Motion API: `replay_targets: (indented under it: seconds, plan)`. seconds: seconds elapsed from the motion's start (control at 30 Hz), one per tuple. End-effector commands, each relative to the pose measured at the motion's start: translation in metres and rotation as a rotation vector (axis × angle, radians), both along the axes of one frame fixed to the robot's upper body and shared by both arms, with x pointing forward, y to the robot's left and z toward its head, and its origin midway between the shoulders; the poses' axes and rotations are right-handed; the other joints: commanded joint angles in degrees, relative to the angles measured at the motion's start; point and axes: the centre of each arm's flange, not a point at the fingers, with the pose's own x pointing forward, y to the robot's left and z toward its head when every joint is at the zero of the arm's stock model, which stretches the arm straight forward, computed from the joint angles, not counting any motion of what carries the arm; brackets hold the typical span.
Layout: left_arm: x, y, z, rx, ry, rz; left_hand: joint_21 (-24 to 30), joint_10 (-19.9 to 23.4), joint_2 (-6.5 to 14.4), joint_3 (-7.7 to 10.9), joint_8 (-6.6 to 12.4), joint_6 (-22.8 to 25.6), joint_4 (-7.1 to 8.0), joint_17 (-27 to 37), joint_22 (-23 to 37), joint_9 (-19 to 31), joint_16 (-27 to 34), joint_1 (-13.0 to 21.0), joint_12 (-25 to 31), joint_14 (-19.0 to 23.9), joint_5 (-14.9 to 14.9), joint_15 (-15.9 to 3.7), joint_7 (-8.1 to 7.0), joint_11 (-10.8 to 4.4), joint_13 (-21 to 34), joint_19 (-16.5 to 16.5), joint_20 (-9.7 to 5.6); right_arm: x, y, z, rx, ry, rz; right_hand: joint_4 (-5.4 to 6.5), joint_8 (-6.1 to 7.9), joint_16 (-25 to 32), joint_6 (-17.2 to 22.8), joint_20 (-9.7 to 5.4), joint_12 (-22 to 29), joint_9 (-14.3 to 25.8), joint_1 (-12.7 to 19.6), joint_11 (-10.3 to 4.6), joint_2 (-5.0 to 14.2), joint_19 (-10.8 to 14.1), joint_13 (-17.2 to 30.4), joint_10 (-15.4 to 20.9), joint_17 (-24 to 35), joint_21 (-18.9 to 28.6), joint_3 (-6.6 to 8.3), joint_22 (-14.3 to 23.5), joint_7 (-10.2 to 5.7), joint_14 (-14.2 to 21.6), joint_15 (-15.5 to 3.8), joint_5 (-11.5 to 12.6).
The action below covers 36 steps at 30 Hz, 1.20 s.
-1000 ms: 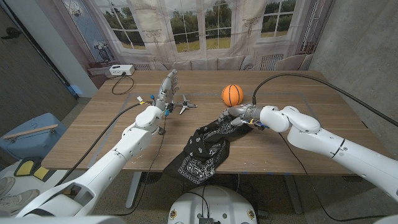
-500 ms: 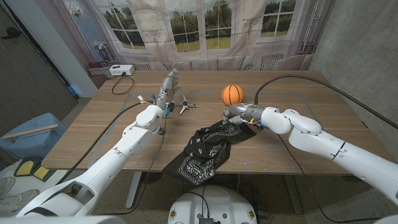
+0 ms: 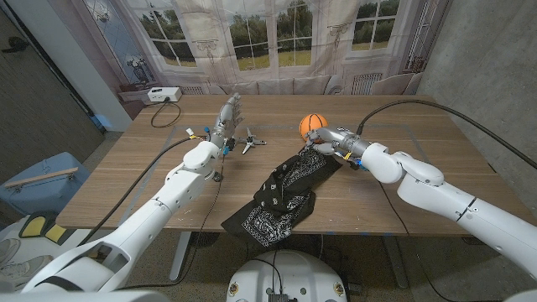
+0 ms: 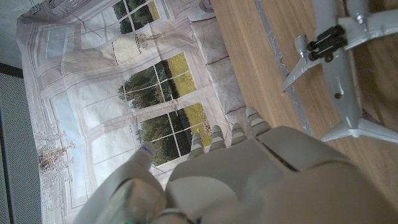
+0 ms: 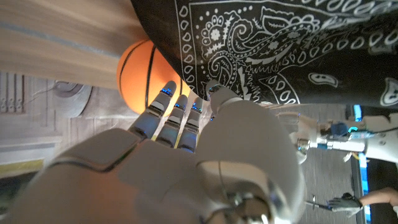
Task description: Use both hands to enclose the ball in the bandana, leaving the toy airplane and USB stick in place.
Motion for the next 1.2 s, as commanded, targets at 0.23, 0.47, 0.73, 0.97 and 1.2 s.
replay_targets:
  seconds: [0.23, 0.47, 0.73, 0.97, 1.2]
  plan:
    - [0.001, 0.009, 0.003, 0.089, 0.061, 0.033, 0.3, 1.7, -1.4, 0.55, 1.73, 5.2, -4.25, 0.0, 0.0, 0.2, 0.1, 4.1, 0.4, 1.1, -0.4, -1.21, 1.76, -0.27, 0.3, 0.6, 0.27, -0.033, -0.048, 0.039, 0.282, -0.348, -0.097, -0.02, 1.19, 0.8, 0.5, -0.13, 0.0, 0.9, 0.3, -0.73, 0.29, 1.3, 0.3, 1.2, 0.6, 0.6, -0.75, 0.3, -0.17, 0.7, -4.59, 0.6]
    - [0.001, 0.010, 0.007, 0.153, 0.070, 0.011, 0.1, 3.7, -1.8, 1.39, 2.77, 9.6, -7.34, 0.1, 0.0, 0.3, 0.1, 7.3, 0.9, 1.3, -1.0, -1.12, 3.49, -0.03, 0.3, 0.3, 0.23, -0.048, -0.071, 0.053, 0.414, -0.477, -0.109, 0.19, 1.56, 0.9, 0.7, -0.26, -0.1, 1.0, 0.1, -1.48, 0.13, 1.8, 0.3, 1.5, 0.7, 0.8, -0.92, 0.3, -0.53, 1.4, -5.02, 0.9]
    - [0.003, 0.006, 0.010, 0.239, 0.086, -0.012, 0.0, 6.6, -2.2, 2.07, 3.38, 13.0, -10.02, 0.1, 0.0, 0.4, 0.5, 10.0, 1.7, 3.1, -1.3, -1.05, 3.82, -0.61, 0.3, 0.3, 0.26, -0.062, -0.087, 0.065, 0.489, -0.568, -0.112, 0.31, 1.97, 0.7, 1.2, -0.24, -0.2, 0.9, -0.2, -1.62, -0.23, 2.1, 0.3, 1.9, 0.5, 1.0, -0.98, 0.4, -0.95, 1.8, -5.55, 1.1]
    - [-0.003, 0.001, 0.021, 0.404, 0.104, 0.096, 0.2, 8.6, -2.2, 3.08, 4.19, 17.4, -13.14, 0.1, 0.1, 0.5, 1.1, 13.6, 2.1, 6.3, -1.6, -1.57, 2.96, -1.16, 0.3, 0.7, 0.26, -0.072, -0.101, 0.075, 0.589, -0.664, -0.116, 0.43, 2.48, 0.5, 1.9, -0.30, -0.2, 0.8, -0.5, -2.12, -0.60, 2.6, 0.3, 2.7, 0.4, 1.2, -1.08, 0.5, -0.92, 2.2, -6.09, 1.4]
    - [-0.001, -0.007, 0.025, 0.477, 0.099, 0.085, 0.5, 11.3, -2.2, 3.55, 4.88, 21.7, -14.86, 0.1, 0.1, 0.5, 1.3, 15.7, 2.7, 8.4, -1.6, -1.98, 3.16, -1.17, 0.4, 1.6, 0.30, -0.074, -0.114, 0.085, 0.692, -0.676, -0.058, 0.43, 2.83, 0.4, 2.3, -0.34, -0.1, 0.7, -0.7, -2.20, -0.74, 2.7, 0.3, 3.7, 0.2, 1.4, -1.04, 0.5, -0.86, 2.6, -6.18, 1.7]
